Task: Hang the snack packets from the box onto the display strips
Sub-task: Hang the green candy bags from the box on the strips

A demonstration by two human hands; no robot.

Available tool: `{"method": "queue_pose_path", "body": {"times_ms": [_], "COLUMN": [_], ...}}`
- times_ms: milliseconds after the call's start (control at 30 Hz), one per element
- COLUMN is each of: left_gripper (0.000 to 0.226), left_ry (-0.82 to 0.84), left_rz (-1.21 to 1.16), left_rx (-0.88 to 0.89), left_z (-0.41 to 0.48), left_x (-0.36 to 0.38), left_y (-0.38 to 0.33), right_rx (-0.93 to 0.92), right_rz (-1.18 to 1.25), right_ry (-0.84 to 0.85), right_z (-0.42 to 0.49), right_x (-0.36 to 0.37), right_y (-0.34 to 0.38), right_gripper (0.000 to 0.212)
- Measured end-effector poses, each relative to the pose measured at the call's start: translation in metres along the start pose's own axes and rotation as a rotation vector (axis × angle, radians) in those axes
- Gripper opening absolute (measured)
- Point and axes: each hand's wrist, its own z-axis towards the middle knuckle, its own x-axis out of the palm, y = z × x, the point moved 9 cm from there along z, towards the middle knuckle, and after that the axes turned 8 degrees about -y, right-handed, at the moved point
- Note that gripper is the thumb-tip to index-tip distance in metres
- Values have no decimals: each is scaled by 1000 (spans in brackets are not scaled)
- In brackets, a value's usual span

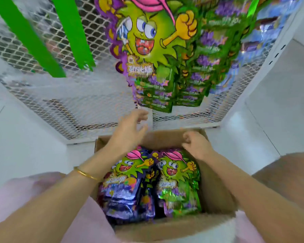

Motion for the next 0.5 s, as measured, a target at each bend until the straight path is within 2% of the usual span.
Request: {"method": "queue_pose_path", "body": {"times_ms": [100, 200, 367, 500], "left_gripper": [39, 39, 40, 37], "left_ry": [126, 166, 199, 222], "left_rz": [52, 102, 101, 91], "left_rx": [-17, -31, -79, -132], "left_z": [2, 5, 9, 7], "left_x": [22, 32, 41, 42], "left_y": [8, 17, 28, 34], "right_rx": [150, 239, 314, 375], "right_rz": [-12, -77, -167, -84], "right_ry": [152, 223, 251, 221], "right_z": [1, 3, 15, 26], "right_x": [58, 96, 122, 124], "right_y": [-46, -72, -89, -96], "right_gripper": [43, 56, 80, 73]}}
